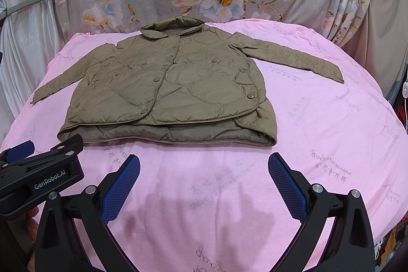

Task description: Fold large clothes

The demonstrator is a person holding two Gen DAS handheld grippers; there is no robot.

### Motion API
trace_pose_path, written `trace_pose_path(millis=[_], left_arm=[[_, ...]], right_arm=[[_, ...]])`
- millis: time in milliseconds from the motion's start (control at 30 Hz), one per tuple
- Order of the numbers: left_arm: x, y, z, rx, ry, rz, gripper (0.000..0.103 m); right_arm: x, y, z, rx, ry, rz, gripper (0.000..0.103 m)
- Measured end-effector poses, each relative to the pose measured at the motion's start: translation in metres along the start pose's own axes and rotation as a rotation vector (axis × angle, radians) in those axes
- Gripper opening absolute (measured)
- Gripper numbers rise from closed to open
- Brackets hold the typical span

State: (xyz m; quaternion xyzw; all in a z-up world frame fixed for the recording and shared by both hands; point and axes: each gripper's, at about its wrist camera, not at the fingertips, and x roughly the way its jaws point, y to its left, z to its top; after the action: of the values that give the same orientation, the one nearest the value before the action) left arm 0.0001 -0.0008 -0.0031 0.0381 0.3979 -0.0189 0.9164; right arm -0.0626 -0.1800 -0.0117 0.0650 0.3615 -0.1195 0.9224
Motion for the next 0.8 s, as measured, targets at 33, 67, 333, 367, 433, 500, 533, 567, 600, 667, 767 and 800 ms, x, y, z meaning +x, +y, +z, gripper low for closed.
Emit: trace_pose_path(millis=[33, 67, 333, 367, 433, 500, 533, 567, 600, 667, 767, 800], left_arm=[[0.000, 0.000, 0.000, -0.001, 0.000, -0.001, 0.098], [0.000, 0.000, 0.000, -0.001, 0.000, -0.001, 0.098], [0.002, 0.001, -0.004, -0.002, 0.002, -0.001, 0.098], [0.002, 0.001, -0.004, -0.002, 0.003, -0.002, 0.098], [0.002, 0.001, -0.004, -0.001, 0.004, -0.005, 0.098], [0.004, -0.002, -0.007, 0.006, 0.009, -0.011, 0.098], [0.005, -0.002, -0.009, 0.009, 0.010, -0.013, 0.098], [0.007, -0.003, -0.007, 0.010, 0.011, -0.013, 0.098], [0.012, -0.001, -0.006, 0.011, 0.013, -0.014, 0.098], [0.023, -0.001, 0.001, 0.012, 0.015, -0.017, 0.098], [0.035, -0.003, 0.013, 0.004, 0.013, -0.002, 0.098], [0.037, -0.002, 0.016, 0.002, 0.013, 0.000, 0.098]], right_arm=[[0.000, 0.000, 0.000, 0.000, 0.000, 0.000, 0.098], [0.000, 0.000, 0.000, 0.000, 0.001, 0.001, 0.098], [0.004, -0.001, 0.000, 0.000, 0.001, 0.002, 0.098], [0.005, -0.001, 0.000, 0.001, 0.001, 0.003, 0.098], [0.008, -0.003, 0.001, 0.001, 0.004, 0.013, 0.098], [0.010, -0.003, 0.001, 0.007, 0.011, 0.036, 0.098], [0.010, -0.004, 0.000, 0.016, 0.014, 0.052, 0.098], [0.017, -0.011, 0.003, 0.025, 0.015, 0.064, 0.098], [0.021, -0.016, 0.005, 0.038, 0.017, 0.075, 0.098], [0.034, -0.030, 0.013, 0.079, 0.030, 0.088, 0.098], [0.057, -0.063, 0.026, 0.170, 0.040, 0.093, 0.098], [0.064, -0.076, 0.033, 0.200, 0.041, 0.091, 0.098]])
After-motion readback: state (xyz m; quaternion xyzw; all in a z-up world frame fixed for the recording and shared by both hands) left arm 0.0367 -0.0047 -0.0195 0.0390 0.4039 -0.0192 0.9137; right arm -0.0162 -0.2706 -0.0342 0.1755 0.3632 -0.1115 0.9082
